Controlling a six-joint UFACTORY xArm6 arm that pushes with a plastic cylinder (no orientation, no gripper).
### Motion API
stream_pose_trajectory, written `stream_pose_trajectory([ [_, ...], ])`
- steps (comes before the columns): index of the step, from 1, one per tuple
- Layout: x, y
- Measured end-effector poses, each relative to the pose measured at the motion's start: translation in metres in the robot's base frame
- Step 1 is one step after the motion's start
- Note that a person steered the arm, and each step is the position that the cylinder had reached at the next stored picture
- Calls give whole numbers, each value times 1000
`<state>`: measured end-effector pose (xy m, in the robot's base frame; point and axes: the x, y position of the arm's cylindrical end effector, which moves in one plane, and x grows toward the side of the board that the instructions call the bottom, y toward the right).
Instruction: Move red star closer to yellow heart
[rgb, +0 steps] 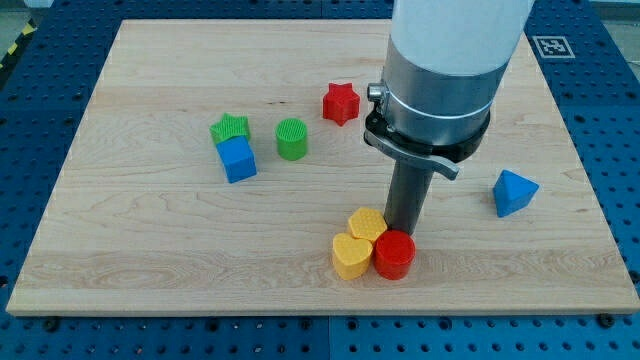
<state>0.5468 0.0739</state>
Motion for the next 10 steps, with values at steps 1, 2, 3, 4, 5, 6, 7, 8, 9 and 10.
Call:
stream_pose_trajectory([
  [1, -4, -16],
  [2, -8, -49],
  [3, -20, -54],
  [4, -58, -48],
  [5, -110, -46],
  [6, -147, -34],
  [7, -150, 5],
  [8, -163, 42],
  [9, -219, 46],
  [10, -239, 13],
])
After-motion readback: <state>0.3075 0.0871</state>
